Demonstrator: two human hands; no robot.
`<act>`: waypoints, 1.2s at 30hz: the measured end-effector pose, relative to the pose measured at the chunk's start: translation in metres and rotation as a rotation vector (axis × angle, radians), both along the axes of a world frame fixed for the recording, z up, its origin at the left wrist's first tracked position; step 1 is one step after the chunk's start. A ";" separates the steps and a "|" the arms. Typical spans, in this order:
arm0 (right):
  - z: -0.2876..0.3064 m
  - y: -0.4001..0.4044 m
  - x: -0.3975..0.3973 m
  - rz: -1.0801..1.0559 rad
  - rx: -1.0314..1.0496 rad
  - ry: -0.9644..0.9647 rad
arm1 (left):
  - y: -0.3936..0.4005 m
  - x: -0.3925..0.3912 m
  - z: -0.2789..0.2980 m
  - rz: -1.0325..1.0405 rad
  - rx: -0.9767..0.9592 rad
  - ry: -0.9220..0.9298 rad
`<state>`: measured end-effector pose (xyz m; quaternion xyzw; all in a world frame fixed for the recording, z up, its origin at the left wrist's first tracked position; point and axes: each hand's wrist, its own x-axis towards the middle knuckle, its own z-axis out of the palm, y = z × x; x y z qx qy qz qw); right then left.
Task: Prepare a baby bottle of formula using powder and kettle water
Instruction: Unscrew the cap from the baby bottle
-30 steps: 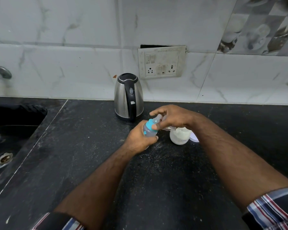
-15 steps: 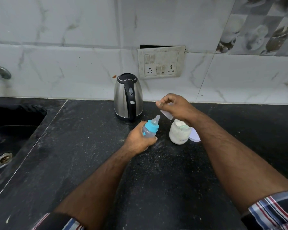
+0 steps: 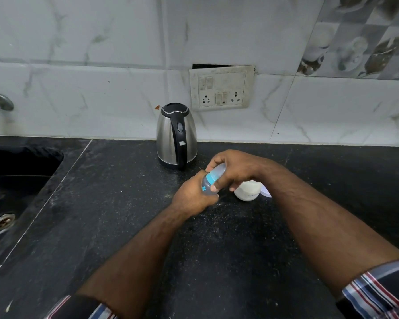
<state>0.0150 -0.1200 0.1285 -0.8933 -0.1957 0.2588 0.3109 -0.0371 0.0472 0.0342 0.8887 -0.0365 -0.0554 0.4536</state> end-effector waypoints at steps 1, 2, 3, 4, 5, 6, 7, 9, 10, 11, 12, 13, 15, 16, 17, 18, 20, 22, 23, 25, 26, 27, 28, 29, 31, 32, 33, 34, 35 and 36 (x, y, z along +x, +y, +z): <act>-0.002 0.001 0.000 -0.006 0.005 -0.006 | 0.000 0.000 0.001 -0.001 0.018 -0.002; -0.004 0.002 0.000 -0.010 0.003 -0.025 | 0.000 0.000 0.001 -0.003 0.034 -0.001; -0.006 0.003 0.000 -0.012 -0.005 -0.050 | 0.000 0.000 0.002 -0.005 0.048 0.000; -0.007 0.004 0.000 -0.014 -0.017 -0.073 | 0.000 0.001 0.002 -0.008 0.060 0.000; -0.009 0.005 -0.001 -0.016 -0.026 -0.091 | 0.001 0.001 0.003 -0.010 0.068 0.000; -0.010 0.005 0.000 -0.015 -0.028 -0.106 | 0.002 0.001 0.003 -0.010 0.072 0.001; -0.011 0.004 0.000 -0.010 -0.021 -0.118 | 0.002 0.001 0.003 -0.010 0.072 0.003; -0.012 0.001 0.002 -0.012 0.013 -0.125 | 0.003 0.002 0.003 -0.010 0.061 0.004; -0.013 0.000 0.002 -0.019 0.035 -0.126 | 0.003 0.001 0.003 -0.007 0.051 0.000; -0.013 -0.002 0.002 -0.026 0.052 -0.127 | 0.003 0.002 0.002 -0.002 0.039 -0.005; -0.014 -0.003 0.002 -0.030 0.064 -0.128 | 0.004 0.002 0.002 0.001 0.026 -0.007; -0.014 -0.004 0.002 -0.032 0.074 -0.126 | 0.004 0.001 0.001 0.002 0.016 -0.006; -0.015 -0.005 0.000 -0.030 0.086 -0.117 | 0.005 0.001 -0.001 -0.003 0.006 0.001; -0.015 -0.005 0.000 -0.031 0.083 -0.119 | 0.006 0.001 -0.003 -0.006 0.006 0.005; -0.015 -0.006 0.000 -0.036 0.081 -0.125 | 0.007 0.001 -0.004 -0.007 0.006 0.010; -0.015 -0.008 0.001 -0.049 0.089 -0.129 | 0.008 0.001 -0.006 -0.006 0.005 0.017; -0.015 -0.012 0.002 -0.098 0.138 -0.134 | 0.010 0.002 -0.008 0.005 -0.014 0.039; -0.018 -0.015 0.003 -0.186 0.232 -0.134 | 0.011 0.003 -0.010 0.034 -0.054 0.060; -0.022 -0.015 0.002 -0.237 0.287 -0.136 | 0.011 0.004 -0.011 0.055 -0.078 0.066; -0.034 -0.013 -0.003 -0.302 0.382 -0.143 | 0.012 0.005 -0.013 0.098 -0.130 0.067; -0.041 -0.011 -0.005 -0.305 0.411 -0.140 | 0.013 0.005 -0.014 0.113 -0.148 0.064; -0.049 -0.009 -0.007 -0.299 0.417 -0.141 | 0.014 0.006 -0.016 0.124 -0.161 0.063; -0.056 -0.007 -0.009 -0.297 0.403 -0.153 | 0.015 0.006 -0.017 0.134 -0.172 0.063; -0.063 -0.006 -0.010 -0.303 0.381 -0.175 | 0.016 0.007 -0.018 0.148 -0.180 0.061; -0.075 -0.003 -0.011 -0.333 0.334 -0.216 | 0.018 0.007 -0.022 0.187 -0.188 0.055; -0.080 -0.001 -0.012 -0.349 0.310 -0.227 | 0.019 0.007 -0.024 0.209 -0.189 0.056; -0.084 0.000 -0.013 -0.363 0.285 -0.231 | 0.020 0.007 -0.026 0.229 -0.186 0.059; -0.089 0.001 -0.014 -0.375 0.260 -0.229 | 0.021 0.006 -0.028 0.245 -0.182 0.062; -0.095 0.002 -0.015 -0.381 0.234 -0.225 | 0.022 0.006 -0.030 0.254 -0.178 0.064; -0.100 0.003 -0.016 -0.379 0.203 -0.218 | 0.023 0.006 -0.033 0.261 -0.174 0.066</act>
